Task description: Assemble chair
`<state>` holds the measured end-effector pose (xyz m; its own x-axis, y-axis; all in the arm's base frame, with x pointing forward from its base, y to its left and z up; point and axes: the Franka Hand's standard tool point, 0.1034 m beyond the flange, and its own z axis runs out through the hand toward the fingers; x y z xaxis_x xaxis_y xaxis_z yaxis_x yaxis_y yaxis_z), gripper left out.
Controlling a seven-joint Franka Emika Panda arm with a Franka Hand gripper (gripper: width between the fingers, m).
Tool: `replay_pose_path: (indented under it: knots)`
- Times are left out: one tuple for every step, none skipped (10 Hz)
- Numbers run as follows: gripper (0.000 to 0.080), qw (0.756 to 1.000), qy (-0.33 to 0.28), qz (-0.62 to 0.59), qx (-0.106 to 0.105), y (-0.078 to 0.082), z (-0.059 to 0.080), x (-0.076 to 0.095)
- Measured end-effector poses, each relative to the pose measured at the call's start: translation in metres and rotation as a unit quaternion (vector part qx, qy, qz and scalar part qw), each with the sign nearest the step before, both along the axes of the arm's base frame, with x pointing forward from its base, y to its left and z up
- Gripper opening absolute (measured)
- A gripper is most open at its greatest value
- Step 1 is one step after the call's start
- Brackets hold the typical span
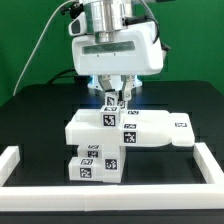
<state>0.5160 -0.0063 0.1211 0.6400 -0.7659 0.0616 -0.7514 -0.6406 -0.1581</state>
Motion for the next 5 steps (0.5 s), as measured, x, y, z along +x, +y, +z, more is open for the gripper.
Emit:
replay_pose_path:
  knots:
    - [0.0366, 1.0, 0.0, 0.004, -0.001, -0.0001, -0.0007, -0.0002]
    - [0.0502, 1.0, 0.0, 0.027, -0.005, -0.0003, -0.0011, -0.0004]
    - [0.0502, 0.996, 0.0, 0.087, -0.016, -0.001, -0.0026, 0.0001]
    - [0.0622, 0.986, -0.003, 0.165, -0.032, -0.0013, -0.0025, 0.0022]
    - [0.0641, 0.965, -0.003, 0.258, -0.051, 0.0002, -0.0024, 0.0022]
